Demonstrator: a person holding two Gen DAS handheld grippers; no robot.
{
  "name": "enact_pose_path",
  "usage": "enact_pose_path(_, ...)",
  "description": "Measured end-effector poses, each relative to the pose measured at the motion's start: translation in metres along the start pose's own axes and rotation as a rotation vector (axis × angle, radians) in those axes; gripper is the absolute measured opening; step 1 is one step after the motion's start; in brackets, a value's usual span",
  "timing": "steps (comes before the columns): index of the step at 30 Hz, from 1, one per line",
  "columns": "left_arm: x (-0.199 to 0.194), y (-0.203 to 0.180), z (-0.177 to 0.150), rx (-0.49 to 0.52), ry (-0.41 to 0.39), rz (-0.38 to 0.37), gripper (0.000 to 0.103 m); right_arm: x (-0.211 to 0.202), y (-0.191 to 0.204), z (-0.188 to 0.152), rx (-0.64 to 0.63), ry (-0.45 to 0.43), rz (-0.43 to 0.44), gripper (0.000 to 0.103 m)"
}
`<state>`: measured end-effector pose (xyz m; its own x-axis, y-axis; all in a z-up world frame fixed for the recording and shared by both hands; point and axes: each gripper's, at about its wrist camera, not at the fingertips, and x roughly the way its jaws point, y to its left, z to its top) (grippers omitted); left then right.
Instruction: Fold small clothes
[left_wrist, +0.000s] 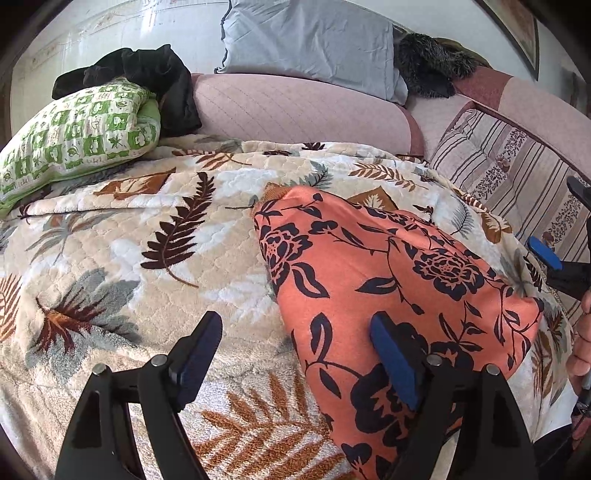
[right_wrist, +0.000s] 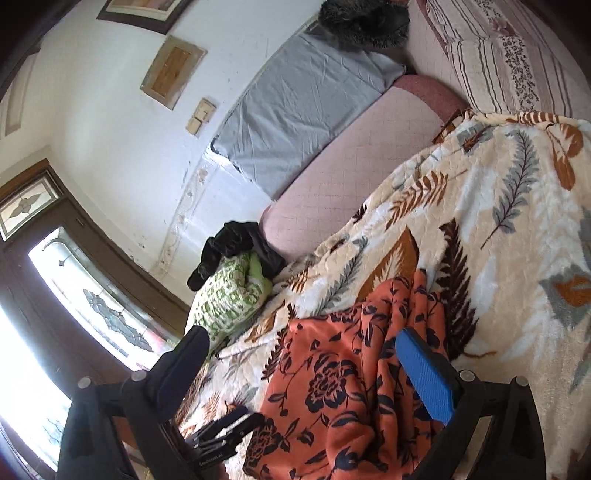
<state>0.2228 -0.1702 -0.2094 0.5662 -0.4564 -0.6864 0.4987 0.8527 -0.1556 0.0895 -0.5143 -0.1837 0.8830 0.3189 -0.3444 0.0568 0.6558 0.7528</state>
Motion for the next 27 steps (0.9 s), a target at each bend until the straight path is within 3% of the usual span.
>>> enact_pose_path(2, 0.000, 0.005, 0.003, -0.016, -0.010, 0.010, 0.083, 0.003, -0.010, -0.007, 0.064, 0.103, -0.052, 0.101)
enact_pose_path(4, -0.001, 0.011, 0.004, -0.048, -0.003, 0.011, 0.083, 0.002, -0.023, -0.015, 0.131, 0.146, -0.093, 0.096)
enact_pose_path(6, -0.001, 0.018, 0.004, -0.086, 0.019, -0.012, 0.083, 0.003, -0.028, -0.019, 0.171, 0.186, -0.037, 0.084)
enact_pose_path(8, -0.004, 0.020, 0.003, -0.109, 0.030, -0.041, 0.083, 0.006, -0.026, -0.023, 0.161, 0.204, -0.049, 0.081)
enact_pose_path(13, -0.005, 0.005, -0.001, -0.030, 0.029, -0.021, 0.083, 0.037, -0.032, -0.029, 0.190, 0.261, -0.125, 0.079)
enact_pose_path(16, -0.003, 0.002, -0.003, -0.018, 0.043, -0.032, 0.083, 0.062, -0.040, -0.029, 0.227, 0.308, -0.120, 0.079)
enact_pose_path(19, -0.002, 0.000, -0.003, -0.017, 0.048, -0.034, 0.083, 0.087, -0.034, -0.025, 0.186, 0.316, -0.140, 0.060)
enact_pose_path(20, -0.001, 0.000, -0.002, -0.019, 0.050, -0.037, 0.083, 0.095, -0.032, -0.023, 0.158, 0.311, -0.178, 0.044)
enact_pose_path(21, -0.001, -0.001, -0.002, -0.021, 0.052, -0.042, 0.083, 0.102, -0.030, -0.022, 0.139, 0.313, -0.209, 0.036)
enact_pose_path(22, 0.000, -0.001, -0.002, -0.020, 0.054, -0.044, 0.083, 0.109, -0.032, -0.022, 0.138, 0.318, -0.221, 0.035)
enact_pose_path(24, 0.001, -0.003, -0.002, -0.010, 0.055, -0.046, 0.083, 0.119, -0.037, -0.022, 0.140, 0.318, -0.257, 0.023)
enact_pose_path(27, 0.002, -0.003, 0.000, -0.008, 0.055, -0.051, 0.083, 0.111, -0.014, -0.016, 0.029, 0.222, -0.304, 0.017)
